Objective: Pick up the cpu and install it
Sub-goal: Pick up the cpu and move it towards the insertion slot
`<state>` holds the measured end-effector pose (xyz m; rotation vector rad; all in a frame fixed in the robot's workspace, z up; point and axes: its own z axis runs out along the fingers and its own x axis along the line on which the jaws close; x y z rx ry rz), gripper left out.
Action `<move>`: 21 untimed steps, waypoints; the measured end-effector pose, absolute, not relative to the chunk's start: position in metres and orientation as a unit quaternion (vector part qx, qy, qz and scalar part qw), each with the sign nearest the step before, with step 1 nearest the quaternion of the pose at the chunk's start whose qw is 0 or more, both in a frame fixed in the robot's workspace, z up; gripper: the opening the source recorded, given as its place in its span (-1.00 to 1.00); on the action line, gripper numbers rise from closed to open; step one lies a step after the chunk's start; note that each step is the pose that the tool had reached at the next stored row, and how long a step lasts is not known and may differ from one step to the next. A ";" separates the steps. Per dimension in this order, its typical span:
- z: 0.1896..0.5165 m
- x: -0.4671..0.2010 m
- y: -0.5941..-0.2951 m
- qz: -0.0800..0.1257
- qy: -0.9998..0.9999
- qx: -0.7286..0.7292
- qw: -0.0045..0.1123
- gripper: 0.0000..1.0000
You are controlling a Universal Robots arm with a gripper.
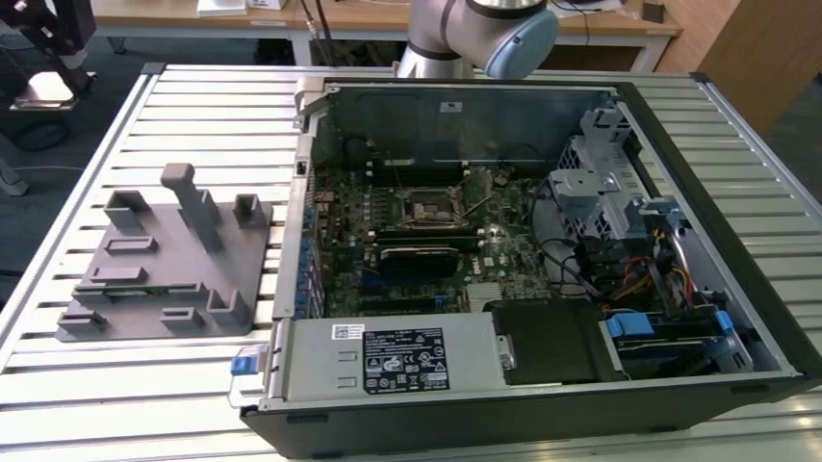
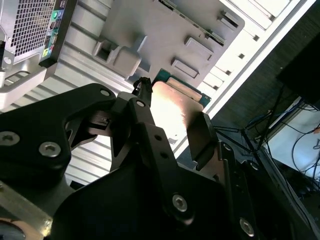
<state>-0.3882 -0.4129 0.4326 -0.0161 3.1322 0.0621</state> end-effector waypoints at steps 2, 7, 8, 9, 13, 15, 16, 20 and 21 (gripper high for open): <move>0.433 -0.386 -0.413 0.020 1.000 -0.005 0.004 0.06; 0.433 -0.381 -0.413 0.020 1.000 -0.005 0.004 0.06; 0.433 -0.380 -0.413 0.020 1.000 -0.005 0.004 0.06; 0.433 -0.379 -0.413 0.020 1.000 -0.005 0.004 0.06; 0.433 -0.376 -0.413 0.020 1.000 -0.005 0.004 0.06; 0.433 -0.375 -0.413 0.020 1.000 -0.005 0.004 0.06; 0.433 -0.374 -0.413 0.020 1.000 -0.005 0.004 0.06; 0.433 -0.371 -0.413 0.020 1.000 -0.005 0.004 0.06; 0.433 -0.369 -0.413 0.020 1.000 -0.005 0.004 0.06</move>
